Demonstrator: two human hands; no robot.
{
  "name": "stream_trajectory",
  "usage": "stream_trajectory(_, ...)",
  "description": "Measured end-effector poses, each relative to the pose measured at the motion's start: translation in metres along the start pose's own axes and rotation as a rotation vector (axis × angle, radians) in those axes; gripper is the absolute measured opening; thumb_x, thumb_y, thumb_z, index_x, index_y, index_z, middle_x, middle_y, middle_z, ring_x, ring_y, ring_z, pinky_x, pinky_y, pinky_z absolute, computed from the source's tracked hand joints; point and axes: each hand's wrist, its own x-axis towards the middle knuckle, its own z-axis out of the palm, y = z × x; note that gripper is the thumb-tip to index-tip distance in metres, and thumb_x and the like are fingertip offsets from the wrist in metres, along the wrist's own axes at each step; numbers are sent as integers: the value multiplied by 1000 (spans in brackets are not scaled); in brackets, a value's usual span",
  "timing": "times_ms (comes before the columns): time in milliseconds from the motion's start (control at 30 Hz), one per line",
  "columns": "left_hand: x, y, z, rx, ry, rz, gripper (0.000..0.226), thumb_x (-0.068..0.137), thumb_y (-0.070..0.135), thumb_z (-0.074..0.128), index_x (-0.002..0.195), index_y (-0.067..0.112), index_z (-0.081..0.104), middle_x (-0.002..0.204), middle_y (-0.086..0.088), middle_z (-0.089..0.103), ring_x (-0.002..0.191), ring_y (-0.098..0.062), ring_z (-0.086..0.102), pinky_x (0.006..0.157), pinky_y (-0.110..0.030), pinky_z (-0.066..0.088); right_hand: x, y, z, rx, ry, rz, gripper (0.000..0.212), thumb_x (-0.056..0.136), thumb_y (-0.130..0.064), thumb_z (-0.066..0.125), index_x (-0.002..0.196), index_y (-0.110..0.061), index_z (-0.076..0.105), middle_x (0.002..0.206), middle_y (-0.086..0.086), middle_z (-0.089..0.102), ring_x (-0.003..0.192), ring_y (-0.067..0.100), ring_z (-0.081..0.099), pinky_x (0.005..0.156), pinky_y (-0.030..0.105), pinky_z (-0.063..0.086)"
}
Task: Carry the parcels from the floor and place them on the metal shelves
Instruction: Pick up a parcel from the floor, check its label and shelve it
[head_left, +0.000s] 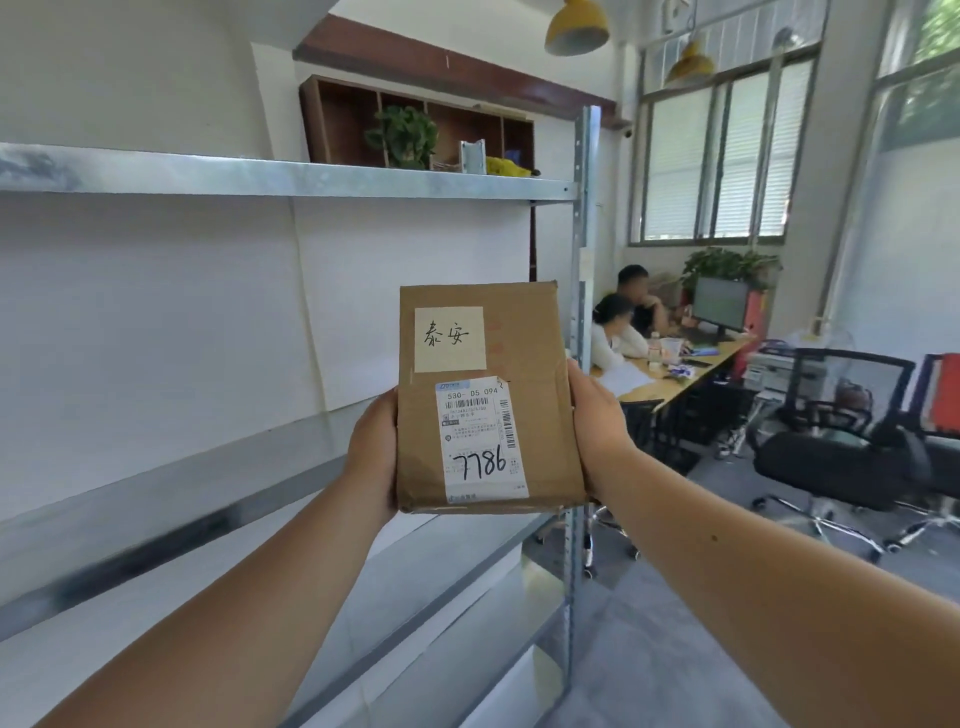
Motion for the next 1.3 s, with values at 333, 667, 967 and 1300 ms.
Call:
stream_trajectory(333, 26, -24, 1, 47, -156, -85, 32, 96, 38, 58, 76, 26, 80, 92, -7, 81, 89, -33, 76, 104, -60, 54, -15, 25, -9, 86, 144, 38, 38, 105, -43, 52, 89, -17, 75, 91, 7, 76, 84, 20, 69, 72, 33, 52)
stream_trajectory(667, 58, -56, 8, 152, -233, -164, 43, 88, 47, 61, 111, 17, 81, 122, -17, 79, 113, -43, 75, 105, -67, 53, 1, 59, -20, 75, 259, 108, 49, 100, -49, 53, 102, -4, 73, 95, 18, 74, 84, 25, 67, 90, 50, 60)
stream_trajectory(967, 116, -114, 16, 320, -180, -211, 32, 85, 47, 61, 89, 24, 82, 106, -13, 83, 112, -43, 75, 104, -66, 54, 61, 118, -35, 53, 271, 173, 44, 107, -46, 48, 89, -18, 76, 93, 6, 78, 86, 22, 71, 71, 33, 54)
stream_trajectory(1300, 166, -175, 32, 481, -92, -162, 28, 109, 37, 44, 114, 20, 66, 113, -9, 76, 105, -31, 74, 97, -54, 61, 125, 169, -51, 48, 310, 256, 38, 107, -44, 51, 116, -17, 78, 104, 3, 79, 87, 16, 72, 67, 30, 54)
